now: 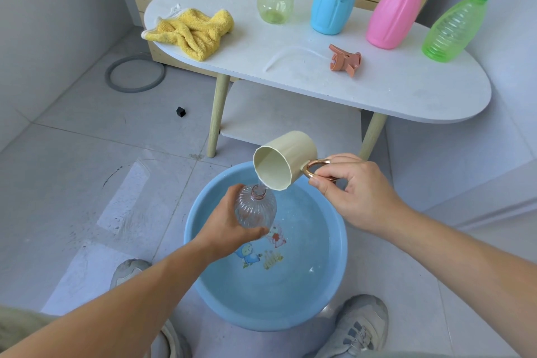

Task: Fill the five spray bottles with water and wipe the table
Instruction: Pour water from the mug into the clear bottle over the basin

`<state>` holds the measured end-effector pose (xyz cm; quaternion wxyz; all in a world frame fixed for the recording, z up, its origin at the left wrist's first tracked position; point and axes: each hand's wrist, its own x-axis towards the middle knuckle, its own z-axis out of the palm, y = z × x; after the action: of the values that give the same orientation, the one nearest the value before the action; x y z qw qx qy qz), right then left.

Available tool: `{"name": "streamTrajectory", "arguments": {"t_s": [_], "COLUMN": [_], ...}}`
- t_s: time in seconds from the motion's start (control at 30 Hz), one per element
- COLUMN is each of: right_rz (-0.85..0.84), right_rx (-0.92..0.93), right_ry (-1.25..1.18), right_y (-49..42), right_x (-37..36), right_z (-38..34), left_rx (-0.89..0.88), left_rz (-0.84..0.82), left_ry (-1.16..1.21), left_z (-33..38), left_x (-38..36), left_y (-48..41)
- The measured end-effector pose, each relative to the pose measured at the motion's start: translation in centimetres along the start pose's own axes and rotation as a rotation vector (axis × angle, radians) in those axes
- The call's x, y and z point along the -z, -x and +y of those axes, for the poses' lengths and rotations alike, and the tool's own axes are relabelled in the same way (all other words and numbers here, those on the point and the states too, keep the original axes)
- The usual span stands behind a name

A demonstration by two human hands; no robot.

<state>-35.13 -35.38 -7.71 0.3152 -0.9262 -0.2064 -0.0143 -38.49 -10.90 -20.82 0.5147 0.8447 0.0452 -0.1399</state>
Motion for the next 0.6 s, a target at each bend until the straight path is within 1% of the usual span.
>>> {"name": "streamTrajectory", "arguments": {"t_s": [0.6], "right_rz": [0.026], "right_rx": [0.075], "right_ry": [0.049], "right_y": [-0.18], "right_x": [-0.04], "right_z": [0.11], "left_rx": [0.009], "left_rz": [-0.009], "left_ry": [-0.002], "left_z": [0.08], "left_x": [0.01], "left_y": [0.01]}}
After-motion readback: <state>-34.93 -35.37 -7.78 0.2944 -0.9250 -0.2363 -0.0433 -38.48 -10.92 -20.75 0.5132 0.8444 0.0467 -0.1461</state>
